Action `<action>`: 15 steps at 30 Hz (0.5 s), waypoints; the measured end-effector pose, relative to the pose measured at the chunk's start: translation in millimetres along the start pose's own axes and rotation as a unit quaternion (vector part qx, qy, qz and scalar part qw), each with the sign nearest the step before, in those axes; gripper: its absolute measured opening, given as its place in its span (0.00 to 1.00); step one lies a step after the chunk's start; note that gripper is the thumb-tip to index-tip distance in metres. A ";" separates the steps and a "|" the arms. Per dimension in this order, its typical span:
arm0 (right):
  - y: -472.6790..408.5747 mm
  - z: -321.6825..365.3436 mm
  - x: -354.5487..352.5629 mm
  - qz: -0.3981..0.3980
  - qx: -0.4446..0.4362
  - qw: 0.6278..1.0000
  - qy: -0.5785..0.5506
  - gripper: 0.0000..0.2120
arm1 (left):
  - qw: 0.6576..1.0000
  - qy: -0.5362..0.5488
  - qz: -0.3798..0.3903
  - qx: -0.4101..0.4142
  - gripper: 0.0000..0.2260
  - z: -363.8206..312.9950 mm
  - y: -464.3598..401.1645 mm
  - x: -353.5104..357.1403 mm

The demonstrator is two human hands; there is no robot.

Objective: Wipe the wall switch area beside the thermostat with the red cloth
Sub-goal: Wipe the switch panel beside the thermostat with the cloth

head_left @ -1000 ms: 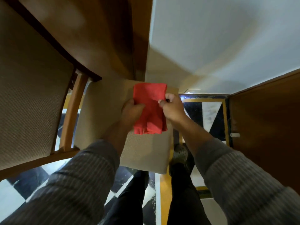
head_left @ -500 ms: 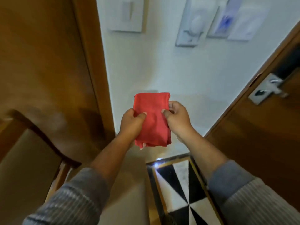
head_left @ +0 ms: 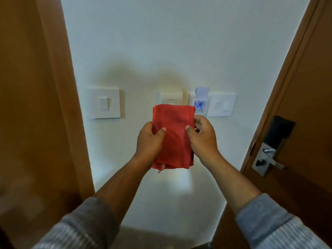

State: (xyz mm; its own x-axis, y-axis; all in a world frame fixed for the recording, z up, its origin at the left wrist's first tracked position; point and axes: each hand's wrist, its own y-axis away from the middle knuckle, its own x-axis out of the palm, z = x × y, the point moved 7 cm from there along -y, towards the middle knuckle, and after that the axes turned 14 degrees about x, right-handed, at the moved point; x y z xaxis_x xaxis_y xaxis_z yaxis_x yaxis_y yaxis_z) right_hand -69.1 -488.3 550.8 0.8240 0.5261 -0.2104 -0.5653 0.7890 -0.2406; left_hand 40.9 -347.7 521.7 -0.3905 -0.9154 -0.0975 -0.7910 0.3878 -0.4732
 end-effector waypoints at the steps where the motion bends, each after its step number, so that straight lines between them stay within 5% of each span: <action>1: -16.7 2.1 -5.6 0.007 -0.015 1.000 -0.003 0.11 | 1.000 -0.009 -0.013 0.011 0.08 -5.7 -9.3 11.2; 11: -126.1 -8.6 -55.7 -0.007 -0.141 0.990 -0.021 0.16 | 0.991 -0.075 -0.079 0.074 0.08 -15.3 -72.6 98.1; 15: -152.5 -13.2 -71.3 -0.088 -0.299 0.950 0.020 0.19 | 0.983 -0.126 -0.090 0.099 0.07 -11.2 -88.3 123.7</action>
State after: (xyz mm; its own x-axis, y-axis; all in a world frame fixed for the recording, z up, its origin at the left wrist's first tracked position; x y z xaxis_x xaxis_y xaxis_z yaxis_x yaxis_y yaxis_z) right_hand -42.2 -650.3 590.0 0.9126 0.3804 -0.1496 -0.3494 0.5361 -0.7685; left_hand 57.2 -493.9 561.2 -0.1036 -0.9744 -0.1993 -0.7190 0.2119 -0.6619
